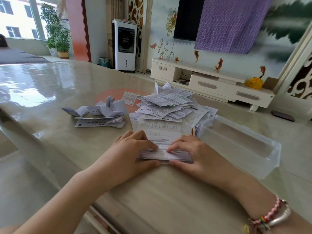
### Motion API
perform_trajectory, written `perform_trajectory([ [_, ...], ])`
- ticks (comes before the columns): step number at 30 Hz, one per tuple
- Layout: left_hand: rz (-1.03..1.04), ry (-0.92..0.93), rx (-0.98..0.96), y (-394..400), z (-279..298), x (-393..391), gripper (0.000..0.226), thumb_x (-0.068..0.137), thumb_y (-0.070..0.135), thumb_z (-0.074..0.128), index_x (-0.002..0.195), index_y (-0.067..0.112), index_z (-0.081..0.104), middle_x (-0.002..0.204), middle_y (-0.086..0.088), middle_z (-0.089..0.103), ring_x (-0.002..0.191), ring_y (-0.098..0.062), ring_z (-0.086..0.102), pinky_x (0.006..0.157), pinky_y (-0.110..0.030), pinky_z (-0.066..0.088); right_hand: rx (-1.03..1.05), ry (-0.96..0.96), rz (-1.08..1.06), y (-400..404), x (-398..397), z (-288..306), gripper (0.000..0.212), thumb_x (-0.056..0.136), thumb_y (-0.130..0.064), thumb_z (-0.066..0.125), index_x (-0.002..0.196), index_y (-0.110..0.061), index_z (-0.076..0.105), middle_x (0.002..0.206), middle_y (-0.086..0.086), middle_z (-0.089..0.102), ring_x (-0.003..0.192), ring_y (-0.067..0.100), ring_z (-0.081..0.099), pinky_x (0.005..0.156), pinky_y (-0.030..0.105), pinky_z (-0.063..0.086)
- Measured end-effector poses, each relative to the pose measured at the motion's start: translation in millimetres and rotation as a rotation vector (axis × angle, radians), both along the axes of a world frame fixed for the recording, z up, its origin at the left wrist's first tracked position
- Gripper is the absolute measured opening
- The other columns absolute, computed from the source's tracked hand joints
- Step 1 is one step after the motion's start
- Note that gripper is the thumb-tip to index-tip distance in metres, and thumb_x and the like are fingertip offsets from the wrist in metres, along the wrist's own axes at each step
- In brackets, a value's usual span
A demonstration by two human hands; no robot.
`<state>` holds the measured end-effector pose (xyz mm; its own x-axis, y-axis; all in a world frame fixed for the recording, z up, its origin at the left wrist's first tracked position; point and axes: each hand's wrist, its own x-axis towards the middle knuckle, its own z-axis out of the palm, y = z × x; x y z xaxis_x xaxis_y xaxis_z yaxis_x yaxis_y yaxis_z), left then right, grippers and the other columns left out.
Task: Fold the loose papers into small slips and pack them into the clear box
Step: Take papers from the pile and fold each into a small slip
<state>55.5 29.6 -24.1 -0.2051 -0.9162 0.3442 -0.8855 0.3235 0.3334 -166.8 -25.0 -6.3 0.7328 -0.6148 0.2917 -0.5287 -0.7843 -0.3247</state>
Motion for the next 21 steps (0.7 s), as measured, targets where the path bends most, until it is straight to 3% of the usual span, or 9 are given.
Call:
perform_trajectory([
  [4, -0.013, 0.171, -0.044, -2, 1, 2, 0.047, 0.076, 0.06, 0.044, 0.096, 0.03, 0.074, 0.09, 0.016, 0.059, 0.086, -0.01, 0.056, 0.08, -0.035, 0.049, 0.038, -0.149, -0.093, 1, -1, 0, 0.008, 0.091, -0.03, 0.063, 0.094, -0.027, 0.07, 0.091, -0.013, 0.067, 0.089, 0.004, 0.062, 0.083, 0.032, 0.049],
  [7, 0.027, 0.251, -0.029, -2, 2, -4, 0.044, 0.079, 0.052, 0.044, 0.084, 0.018, 0.072, 0.083, 0.01, 0.061, 0.075, -0.01, 0.058, 0.071, -0.036, 0.05, 0.096, -0.224, -0.176, 0, 0, -1, 0.01, 0.088, -0.041, 0.059, 0.086, -0.033, 0.066, 0.08, -0.007, 0.069, 0.076, 0.023, 0.065, 0.075, 0.044, 0.053],
  [10, 0.132, 0.292, -0.03, -1, 1, -9, 0.017, 0.086, 0.041, 0.057, 0.088, 0.027, 0.066, 0.081, 0.013, 0.063, 0.074, -0.012, 0.057, 0.068, -0.034, 0.05, 0.141, -0.286, -0.248, -4, 0, -3, 0.01, 0.087, -0.036, 0.064, 0.08, -0.029, 0.066, 0.073, -0.009, 0.066, 0.063, 0.014, 0.059, 0.063, 0.03, 0.048],
  [12, 0.199, 0.272, -0.024, 0, 1, -12, 0.013, 0.09, 0.039, 0.058, 0.1, 0.032, 0.062, 0.085, 0.014, 0.061, 0.077, -0.014, 0.053, 0.068, -0.03, 0.044, 0.136, -0.294, -0.299, -6, 2, -4, 0.014, 0.087, -0.037, 0.065, 0.079, -0.026, 0.063, 0.066, -0.011, 0.061, 0.053, 0.004, 0.048, 0.052, 0.02, 0.037],
  [15, 0.311, 0.15, 0.001, 2, 0, -17, 0.027, 0.095, 0.043, 0.048, 0.12, 0.03, 0.05, 0.105, 0.008, 0.06, 0.1, -0.018, 0.052, 0.081, -0.029, 0.037, 0.102, -0.203, -0.372, -9, 8, -7, 0.016, 0.089, -0.037, 0.064, 0.089, -0.024, 0.054, 0.067, -0.015, 0.053, 0.06, 0.0, 0.048, 0.055, 0.017, 0.033],
  [17, 0.348, 0.067, -0.027, 3, -1, -21, 0.034, 0.096, 0.047, 0.042, 0.125, 0.03, 0.041, 0.122, 0.008, 0.057, 0.114, -0.018, 0.046, 0.095, -0.03, 0.032, 0.077, -0.088, -0.395, -11, 12, -9, 0.022, 0.09, -0.035, 0.062, 0.1, -0.022, 0.047, 0.083, -0.016, 0.049, 0.073, 0.0, 0.046, 0.062, 0.018, 0.032],
  [21, 0.379, 0.014, -0.056, 4, -2, -23, 0.038, 0.096, 0.049, 0.041, 0.128, 0.032, 0.033, 0.127, 0.008, 0.042, 0.118, -0.019, 0.036, 0.101, -0.031, 0.029, -0.031, 0.035, -0.432, -12, 14, -12, 0.031, 0.09, -0.038, 0.06, 0.111, -0.021, 0.044, 0.111, -0.006, 0.042, 0.106, 0.012, 0.043, 0.084, 0.023, 0.034],
])
